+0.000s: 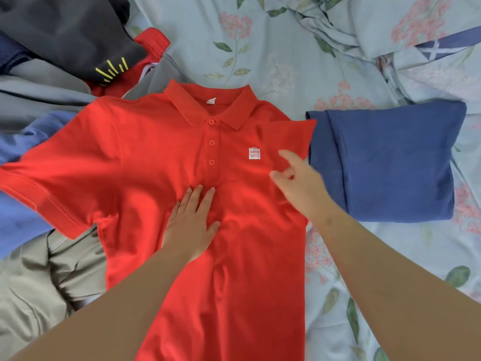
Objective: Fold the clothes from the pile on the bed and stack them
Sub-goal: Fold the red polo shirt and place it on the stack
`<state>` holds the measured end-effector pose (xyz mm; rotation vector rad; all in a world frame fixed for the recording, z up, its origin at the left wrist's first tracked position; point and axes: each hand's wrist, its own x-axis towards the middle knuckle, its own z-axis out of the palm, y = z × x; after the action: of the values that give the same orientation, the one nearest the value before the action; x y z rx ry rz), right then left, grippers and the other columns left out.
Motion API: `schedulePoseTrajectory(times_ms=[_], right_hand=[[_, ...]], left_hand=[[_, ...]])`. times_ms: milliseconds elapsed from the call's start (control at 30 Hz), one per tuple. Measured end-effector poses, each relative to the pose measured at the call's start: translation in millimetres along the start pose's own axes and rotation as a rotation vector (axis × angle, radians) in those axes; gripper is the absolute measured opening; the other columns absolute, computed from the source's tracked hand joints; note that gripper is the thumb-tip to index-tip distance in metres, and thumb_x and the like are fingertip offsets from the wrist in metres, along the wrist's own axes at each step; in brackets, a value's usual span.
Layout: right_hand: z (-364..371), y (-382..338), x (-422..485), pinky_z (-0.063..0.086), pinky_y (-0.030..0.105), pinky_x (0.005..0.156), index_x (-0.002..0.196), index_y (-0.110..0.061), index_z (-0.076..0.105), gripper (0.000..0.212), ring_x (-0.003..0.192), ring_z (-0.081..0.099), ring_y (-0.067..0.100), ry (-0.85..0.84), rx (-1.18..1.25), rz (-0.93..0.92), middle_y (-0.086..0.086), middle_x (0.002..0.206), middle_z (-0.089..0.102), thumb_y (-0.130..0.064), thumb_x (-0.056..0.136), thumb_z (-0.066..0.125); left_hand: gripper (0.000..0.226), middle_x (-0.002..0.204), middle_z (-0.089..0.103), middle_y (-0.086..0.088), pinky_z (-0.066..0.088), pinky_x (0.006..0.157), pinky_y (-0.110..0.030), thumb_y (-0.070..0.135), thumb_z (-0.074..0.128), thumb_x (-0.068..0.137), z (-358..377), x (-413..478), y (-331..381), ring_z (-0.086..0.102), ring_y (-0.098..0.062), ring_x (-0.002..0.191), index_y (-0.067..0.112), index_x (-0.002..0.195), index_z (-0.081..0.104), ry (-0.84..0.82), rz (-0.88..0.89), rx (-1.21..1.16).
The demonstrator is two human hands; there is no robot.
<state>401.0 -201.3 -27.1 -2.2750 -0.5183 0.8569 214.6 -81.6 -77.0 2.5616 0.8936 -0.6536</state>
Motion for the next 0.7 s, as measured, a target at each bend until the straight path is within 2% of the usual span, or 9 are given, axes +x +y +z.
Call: schedulePoseTrajectory(times_ms=[67, 133, 200, 233, 300, 367, 467, 600, 700], right_hand=[[18, 8, -11, 0.039, 0.034, 0.101, 0.145, -0.027, 0.034, 0.059, 0.116, 0.05, 0.019, -0.075, -0.034, 0.052, 0.004, 0.122, 0.054, -0.032, 0.091, 0.057], [30, 23, -32, 0.037, 0.038, 0.102, 0.141, -0.022, 0.041, 0.056, 0.119, 0.047, 0.025, 0.108, -0.087, 0.036, 0.008, 0.129, 0.05, -0.025, 0.088, 0.06], [38, 43, -62, 0.038, 0.036, 0.1, 0.132, -0.014, 0.049, 0.05, 0.114, 0.049, 0.027, 0.282, -0.033, 0.09, 0.011, 0.123, 0.052, -0.018, 0.085, 0.061], [42, 55, -78, 0.04, 0.038, 0.099, 0.129, -0.011, 0.049, 0.048, 0.111, 0.05, 0.027, 0.3, 0.022, 0.164, 0.011, 0.119, 0.053, -0.02, 0.083, 0.061], [50, 72, -107, 0.043, 0.04, 0.097, 0.127, -0.011, 0.045, 0.048, 0.108, 0.055, 0.025, 0.22, 0.218, 0.373, 0.007, 0.118, 0.056, -0.022, 0.084, 0.063], [56, 85, -130, 0.047, 0.041, 0.096, 0.122, -0.018, 0.046, 0.044, 0.104, 0.06, 0.022, 0.112, 0.403, 0.505, 0.004, 0.117, 0.06, -0.017, 0.083, 0.067], [56, 96, -155, 0.054, 0.036, 0.083, 0.101, -0.02, 0.059, 0.022, 0.091, 0.066, 0.018, -0.044, 0.589, 0.591, 0.003, 0.104, 0.068, -0.011, 0.084, 0.069], [53, 97, -176, 0.055, 0.032, 0.074, 0.108, -0.013, 0.062, 0.025, 0.09, 0.069, 0.022, -0.147, 0.865, 0.646, 0.007, 0.101, 0.072, -0.007, 0.085, 0.065], [53, 93, -182, 0.057, 0.035, 0.07, 0.108, -0.01, 0.063, 0.023, 0.087, 0.069, 0.025, -0.195, 0.976, 0.68, 0.013, 0.102, 0.071, -0.005, 0.085, 0.061]], left_hand=[[0.07, 0.16, -0.003, 0.001, 0.004, 0.118, -0.034, 0.041, 0.039, 0.097, 3, -15, 3, -0.005, -0.018, 0.147, 0.028, 0.151, -0.002, 0.031, -0.006, -0.002], [0.065, 0.16, 0.007, -0.001, 0.008, 0.118, -0.036, 0.04, 0.038, 0.097, 13, -34, 6, 0.001, -0.022, 0.148, 0.027, 0.152, 0.006, 0.037, 0.016, 0.026], [0.06, 0.15, 0.036, -0.008, 0.029, 0.11, -0.044, 0.042, 0.04, 0.09, 26, -55, 8, 0.028, -0.03, 0.141, 0.023, 0.147, 0.033, 0.061, 0.051, 0.046], [0.06, 0.141, 0.049, -0.01, 0.039, 0.102, -0.047, 0.045, 0.039, 0.084, 35, -66, 8, 0.042, -0.033, 0.133, 0.023, 0.14, 0.043, 0.052, 0.063, 0.047], [0.059, 0.133, 0.057, -0.009, 0.046, 0.093, -0.05, 0.047, 0.036, 0.079, 47, -85, 9, 0.052, -0.035, 0.124, 0.025, 0.133, 0.044, 0.037, 0.06, 0.077], [0.057, 0.134, 0.055, -0.008, 0.047, 0.092, -0.05, 0.046, 0.035, 0.079, 58, -103, 9, 0.051, -0.035, 0.125, 0.027, 0.132, 0.041, 0.06, 0.079, 0.098], [0.056, 0.136, 0.054, -0.009, 0.047, 0.092, -0.05, 0.045, 0.035, 0.079, 73, -125, 7, 0.051, -0.035, 0.125, 0.028, 0.132, 0.042, 0.053, 0.097, 0.106], [0.06, 0.137, 0.053, -0.01, 0.047, 0.092, -0.05, 0.045, 0.037, 0.077, 90, -150, -2, 0.049, -0.035, 0.127, 0.028, 0.135, 0.04, 0.003, 0.099, 0.098], [0.065, 0.139, 0.05, -0.012, 0.048, 0.091, -0.052, 0.042, 0.059, 0.076, 100, -166, -6, 0.047, -0.037, 0.128, 0.026, 0.135, 0.04, -0.018, 0.116, 0.078]])
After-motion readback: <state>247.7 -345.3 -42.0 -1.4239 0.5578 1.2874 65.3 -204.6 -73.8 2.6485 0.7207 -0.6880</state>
